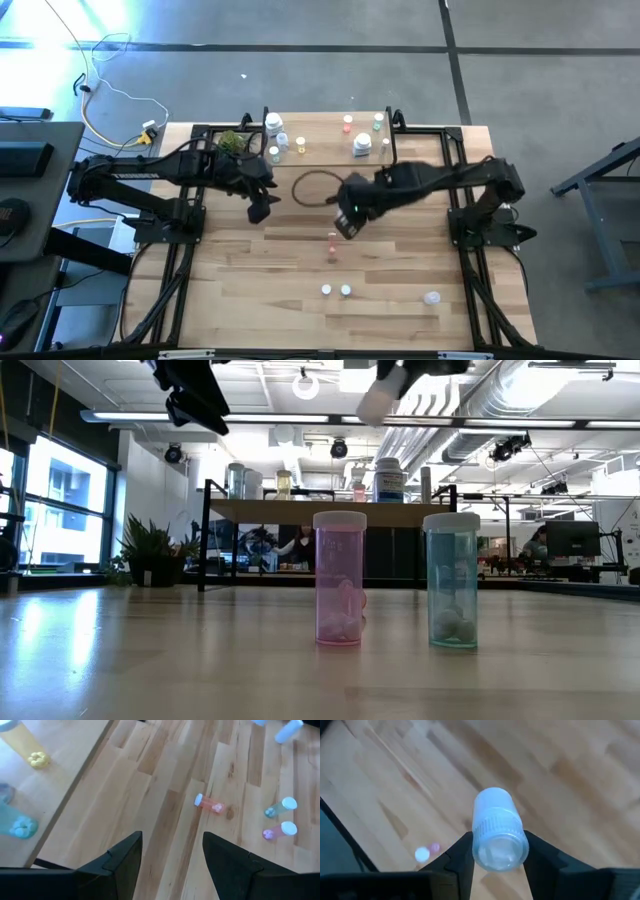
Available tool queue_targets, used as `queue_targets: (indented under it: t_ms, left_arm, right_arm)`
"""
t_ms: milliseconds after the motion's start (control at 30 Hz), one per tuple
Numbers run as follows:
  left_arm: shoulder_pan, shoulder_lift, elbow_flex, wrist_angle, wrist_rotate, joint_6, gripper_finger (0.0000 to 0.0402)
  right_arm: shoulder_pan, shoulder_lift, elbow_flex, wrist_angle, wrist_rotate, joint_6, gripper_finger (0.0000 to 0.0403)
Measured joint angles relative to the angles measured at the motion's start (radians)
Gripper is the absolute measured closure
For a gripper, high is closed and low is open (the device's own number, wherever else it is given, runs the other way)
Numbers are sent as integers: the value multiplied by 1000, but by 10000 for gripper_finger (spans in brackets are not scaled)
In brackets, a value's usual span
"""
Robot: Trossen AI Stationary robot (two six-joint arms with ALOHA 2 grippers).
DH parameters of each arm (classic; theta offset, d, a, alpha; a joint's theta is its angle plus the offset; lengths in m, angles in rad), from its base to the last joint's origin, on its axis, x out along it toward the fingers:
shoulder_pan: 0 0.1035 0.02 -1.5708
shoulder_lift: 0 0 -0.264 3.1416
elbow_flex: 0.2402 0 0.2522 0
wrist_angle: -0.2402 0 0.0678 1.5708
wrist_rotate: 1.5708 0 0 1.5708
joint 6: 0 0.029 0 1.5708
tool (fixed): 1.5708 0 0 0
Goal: Pick and place medicine bottles onto shelf by color
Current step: Put the left small white pill bottle on the shelf
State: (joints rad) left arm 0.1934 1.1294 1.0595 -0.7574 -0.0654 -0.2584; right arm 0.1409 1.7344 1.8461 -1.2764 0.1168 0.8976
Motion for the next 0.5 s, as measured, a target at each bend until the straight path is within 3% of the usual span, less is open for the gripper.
queue_targets:
  t_ms: [500]
  left_arm:
    - [82,0,0,0,-29,0,202]
  right_arm:
    - [-317,0,222,28,121,-637,277]
